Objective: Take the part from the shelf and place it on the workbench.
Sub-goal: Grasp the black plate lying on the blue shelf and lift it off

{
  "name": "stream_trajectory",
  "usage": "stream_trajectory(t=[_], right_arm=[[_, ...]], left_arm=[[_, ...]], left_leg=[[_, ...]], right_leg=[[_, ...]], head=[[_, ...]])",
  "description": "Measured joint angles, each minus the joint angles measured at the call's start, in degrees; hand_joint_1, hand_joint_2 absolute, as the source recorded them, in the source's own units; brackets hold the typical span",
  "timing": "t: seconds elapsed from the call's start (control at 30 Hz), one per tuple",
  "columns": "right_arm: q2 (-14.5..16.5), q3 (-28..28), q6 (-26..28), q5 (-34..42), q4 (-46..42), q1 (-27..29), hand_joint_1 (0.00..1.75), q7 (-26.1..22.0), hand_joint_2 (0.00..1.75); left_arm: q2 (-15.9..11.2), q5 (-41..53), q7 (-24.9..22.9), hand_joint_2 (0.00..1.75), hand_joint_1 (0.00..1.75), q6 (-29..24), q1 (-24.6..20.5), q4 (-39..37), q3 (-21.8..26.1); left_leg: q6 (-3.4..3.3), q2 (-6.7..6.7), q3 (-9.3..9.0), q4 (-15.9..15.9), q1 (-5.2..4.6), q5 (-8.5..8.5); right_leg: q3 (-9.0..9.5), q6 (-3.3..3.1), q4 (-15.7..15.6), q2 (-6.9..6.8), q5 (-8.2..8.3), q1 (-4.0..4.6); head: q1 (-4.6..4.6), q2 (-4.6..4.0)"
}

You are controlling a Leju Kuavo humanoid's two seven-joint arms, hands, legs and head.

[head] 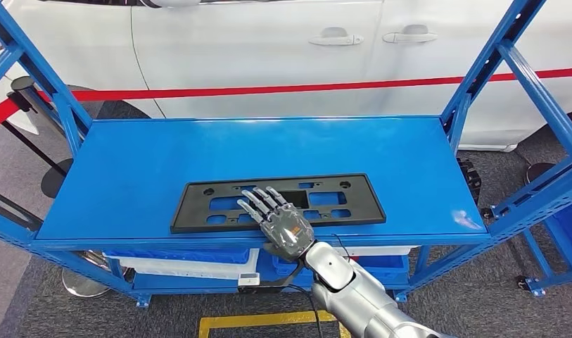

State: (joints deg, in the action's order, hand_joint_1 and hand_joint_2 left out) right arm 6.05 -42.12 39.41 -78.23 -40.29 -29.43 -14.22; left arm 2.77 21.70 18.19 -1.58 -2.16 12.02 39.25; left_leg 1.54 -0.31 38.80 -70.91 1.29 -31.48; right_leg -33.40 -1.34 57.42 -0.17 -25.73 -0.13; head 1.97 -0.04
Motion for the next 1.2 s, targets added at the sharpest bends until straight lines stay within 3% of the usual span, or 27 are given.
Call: stream_trajectory(t=[0.07, 0.1, 0.27, 0.33, 0.4, 0.43, 0.47, 0.5, 0.57, 0.63, 0.73, 0.8, 0.9, 0.93, 0.97, 1.0, 1.1, 1.13, 1.2], right_arm=[[0.0, 0.87, 0.01, 0.24, -0.26, 0.16, 0.0, -0.59, 1.75], [0.02, 1.26, 0.01, 0.33, -0.4, 0.24, 0.0, -0.75, 1.75], [0.07, 2.77, 0.02, -0.09, -0.66, 0.6, 0.0, -0.54, 1.75], [0.1, 3.09, 0.1, -0.9, -0.61, 0.55, 0.0, -0.18, 1.75], [0.17, 3.23, 0.24, -1.64, -0.43, 0.51, 0.0, 0.32, 1.75], [0.2, 3.26, 0.29, -1.98, -0.26, 0.51, 0.0, 0.63, 1.75], [0.22, 3.27, 0.32, -2.27, -0.08, 0.51, 0.0, 0.95, 1.75], [0.28, 3.29, 0.33, -2.54, 0.09, 0.49, 0.0, 1.22, 1.75], [0.43, 3.38, 0.34, -2.89, 0.37, 0.4, 0.0, 1.54, 1.75], [0.64, 3.59, 0.35, -2.82, 0.63, 0.32, 0.0, 1.45, 1.75], [0.98, 3.86, 0.37, -2.21, 1.11, 0.23, 0.0, 1.07, 1.75], [1.22, 4.06, 0.38, -1.05, 1.51, -0.09, 0.0, -0.02, 1.75], [1.68, 4.94, 0.31, 3.95, 2.47, -0.83, 0.0, -4.12, 1.75], [1.79, 5.33, 0.19, 6.02, 2.84, -1.02, 0.0, -5.65, 1.75], [1.84, 5.74, -0.18, 8.25, 3.12, -1.16, 0.0, -7.37, 1.75], [1.93, 6.16, -0.85, 10.84, 3.27, -1.26, 0.0, -9.36, 1.75], [2.19, 7.14, -3.46, 18.42, 2.44, -1.52, 0.0, -14.75, 1.75], [2.21, 7.28, -3.94, 19.66, 1.96, -1.65, 0.0, -15.48, 1.75], [2.2, 7.4, -4.24, 20.32, 1.14, -1.83, 0.0, -15.58, 1.75]], left_arm=[[-0.13, 0.09, 0.03, 0.0, 0.0, 0.05, -0.09, 0.0, 0.13], [-0.16, 0.13, 0.07, 0.0, 0.0, 0.08, -0.14, 0.0, 0.16], [-0.17, 0.38, 0.35, 0.0, 0.0, 0.21, -0.24, 0.0, 0.24], [-0.16, 0.55, 0.44, 0.0, 0.0, 0.23, -0.33, 0.0, 0.26], [-0.16, 0.72, 0.48, 0.0, 0.0, 0.26, -0.37, 0.0, 0.27], [-0.16, 0.8, 0.48, 0.0, 0.0, 0.28, -0.35, 0.0, 0.27], [-0.16, 0.89, 0.48, 0.0, 0.0, 0.3, -0.32, -0.01, 0.27], [-0.16, 0.98, 0.48, 0.0, 0.0, 0.33, -0.3, -0.01, 0.27], [-0.13, 1.13, 0.49, 0.0, 0.0, 0.43, -0.33, -0.01, 0.28], [-0.08, 1.21, 0.51, 0.0, 0.0, 0.53, -0.39, -0.02, 0.28], [-0.04, 1.36, 0.52, 0.0, 0.0, 0.59, -0.39, -0.02, 0.29], [-0.09, 1.55, 0.52, 0.0, 0.0, 0.66, -0.37, -0.02, 0.3], [-0.14, 1.73, 0.52, 0.0, 0.0, 0.81, -0.31, -0.02, 0.38], [-0.14, 1.77, 0.52, 0.0, 0.0, 0.85, -0.25, -0.02, 0.44], [-0.15, 1.79, 0.52, 0.0, 0.0, 0.89, -0.19, -0.02, 0.51], [-0.16, 1.81, 0.52, 0.0, 0.0, 0.9, -0.17, -0.02, 0.58], [-0.24, 1.82, 0.52, 0.0, 0.0, 0.92, -0.26, -0.02, 0.8], [-0.25, 1.83, 0.53, 0.0, 0.0, 0.95, -0.31, -0.02, 0.87], [-0.25, 1.85, 0.54, 0.0, 0.0, 1.02, -0.33, -0.02, 1.02]], left_leg=[[-0.01, -0.01, -4.0, 7.64, 0.11, 3.07], [-0.28, -0.03, -5.27, 10.08, 0.13, 3.73], [-2.17, 0.33, -5.66, 11.56, 0.07, 4.3], [-2.78, 0.58, -5.46, 11.76, 0.24, 4.7], [-2.97, 0.66, -5.11, 11.77, 0.2, 4.88], [-2.96, 0.66, -5.02, 11.76, 0.18, 4.94], [-2.92, 0.63, -4.99, 11.76, 0.18, 4.98], [-2.85, 0.56, -5.03, 11.75, 0.19, 5.01], [-2.62, 0.41, -5.15, 11.76, 0.17, 5.05], [-2.03, 0.25, -5.06, 11.79, 0.06, 5.15], [-0.86, 0.13, -5.01, 12.2, 0.06, 5.4], [-0.41, 0.13, -4.39, 10.73, 0.03, 4.18], [-0.24, 0.13, 0.04, 0.81, 0.0, -1.04], [-0.17, 0.14, 1.47, -2.33, 0.01, -2.08], [-0.11, 0.14, 2.04, -3.63, 0.02, -2.03], [-0.09, 0.15, 1.52, -2.63, 0.03, -0.88], [-0.33, 0.18, -3.76, 8.08, -0.01, 4.09], [-0.52, 0.16, -4.83, 10.37, -0.07, 4.68], [-1.01, 0.06, -5.17, 11.35, -0.29, 4.57]], right_leg=[[-0.24, 0.48, 0.81, 0.11, -0.38, 0.01], [-0.45, 0.75, 1.22, 0.25, -0.54, 0.11], [-1.29, 2.11, 2.29, 0.84, -0.92, 0.2], [-3.34, 2.73, 6.84, 0.71, -3.96, -0.05], [-6.69, 3.24, 14.38, 0.55, -7.8, -0.35], [-7.77, 3.35, 16.94, 0.51, -8.6, -0.47], [-7.9, 3.37, 17.56, 0.49, -8.31, -0.56], [-6.82, 3.28, 15.7, 0.48, -6.9, -0.62], [-2.52, 2.79, 7.64, 0.48, -3.18, -0.57], [0.16, 2.24, 2.03, 0.48, -1.49, -0.25], [0.36, 1.47, 0.88, 0.42, -1.24, -0.09], [0.75, 0.64, -0.03, 0.23, -0.72, -0.35], [0.91, -0.04, -0.43, 0.0, -0.5, -0.18], [0.91, -0.12, -0.38, -0.01, -0.54, -0.07], [0.93, -0.15, -0.3, 0.01, -0.6, 0.01], [0.98, -0.13, -0.16, 0.08, -0.68, 0.03], [0.89, 0.41, 0.87, 0.34, -1.39, 0.06], [0.71, 0.67, 1.26, 0.4, -1.6, 0.14], [0.37, 1.09, 1.63, 0.47, -1.71, 0.33]], head=[[0.01, 0.0], [-0.02, 0.0], [-0.12, 0.0], [-0.25, 0.0], [-0.32, 0.0], [-0.32, 0.0], [-0.32, 0.0], [-0.32, 0.0], [-0.32, 0.0], [-0.31, 0.0], [-0.31, 0.0], [-0.27, 0.0], [-0.25, 0.0], [-0.26, 0.0], [-0.26, 0.0], [-0.25, 0.0], [-0.26, 0.0], [-0.28, 0.0], [-0.29, 0.0]])
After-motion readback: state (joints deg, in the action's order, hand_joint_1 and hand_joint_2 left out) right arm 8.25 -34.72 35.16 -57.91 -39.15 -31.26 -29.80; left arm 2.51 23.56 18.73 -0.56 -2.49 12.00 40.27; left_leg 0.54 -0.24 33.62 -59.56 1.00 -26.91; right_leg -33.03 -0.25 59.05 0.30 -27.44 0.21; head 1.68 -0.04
